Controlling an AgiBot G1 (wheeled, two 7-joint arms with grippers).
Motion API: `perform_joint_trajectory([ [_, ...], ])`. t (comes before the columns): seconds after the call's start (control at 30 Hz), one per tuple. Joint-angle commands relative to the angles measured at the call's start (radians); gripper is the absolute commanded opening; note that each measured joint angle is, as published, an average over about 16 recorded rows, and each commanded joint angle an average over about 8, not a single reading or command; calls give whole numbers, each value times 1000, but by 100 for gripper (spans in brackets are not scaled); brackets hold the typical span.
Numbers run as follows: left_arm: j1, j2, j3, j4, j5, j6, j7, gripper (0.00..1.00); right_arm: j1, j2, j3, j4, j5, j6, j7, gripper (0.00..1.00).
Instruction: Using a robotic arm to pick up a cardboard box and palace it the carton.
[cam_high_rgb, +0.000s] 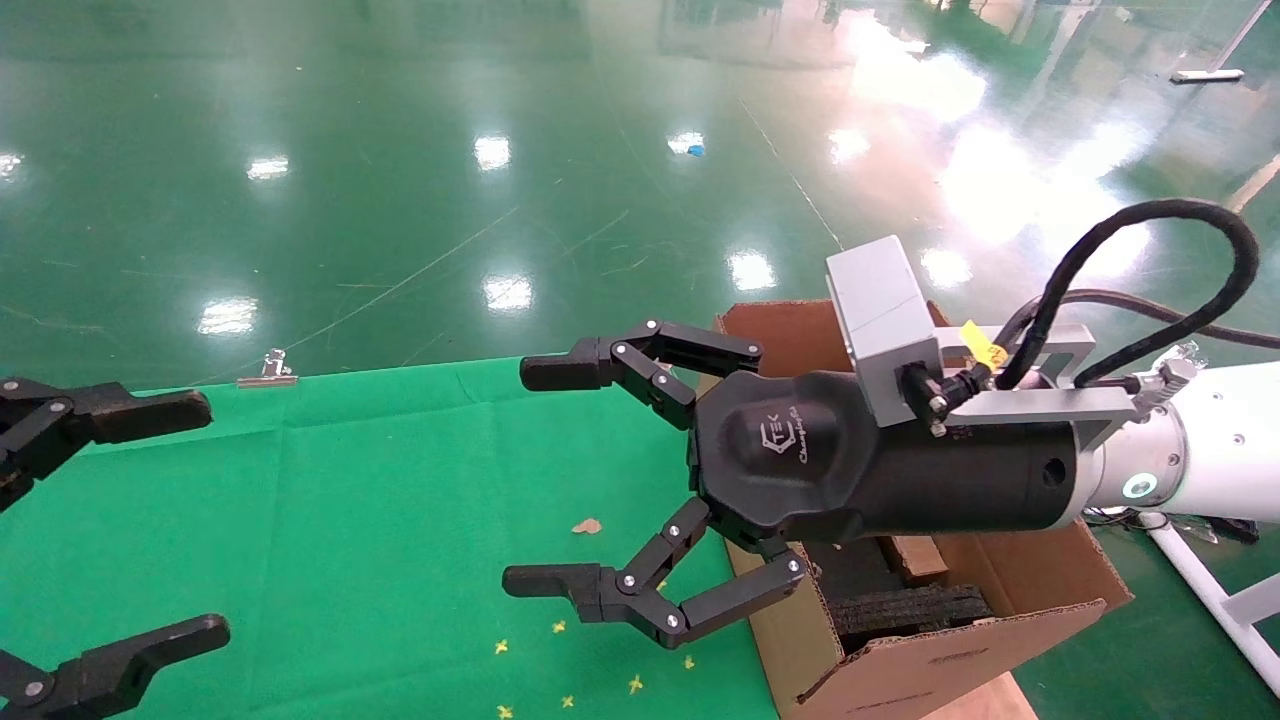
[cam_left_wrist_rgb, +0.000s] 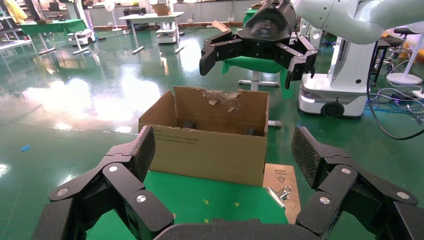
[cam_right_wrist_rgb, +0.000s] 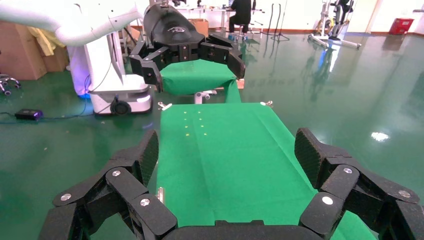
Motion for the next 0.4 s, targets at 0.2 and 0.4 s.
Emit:
perform_joint_trajectory([
  [0.2,0,0,0,0,0,0,0,100,0,0,0,0,0,0,0,100],
  [0.4,0,0,0,0,0,0,0,100,0,0,0,0,0,0,0,100],
])
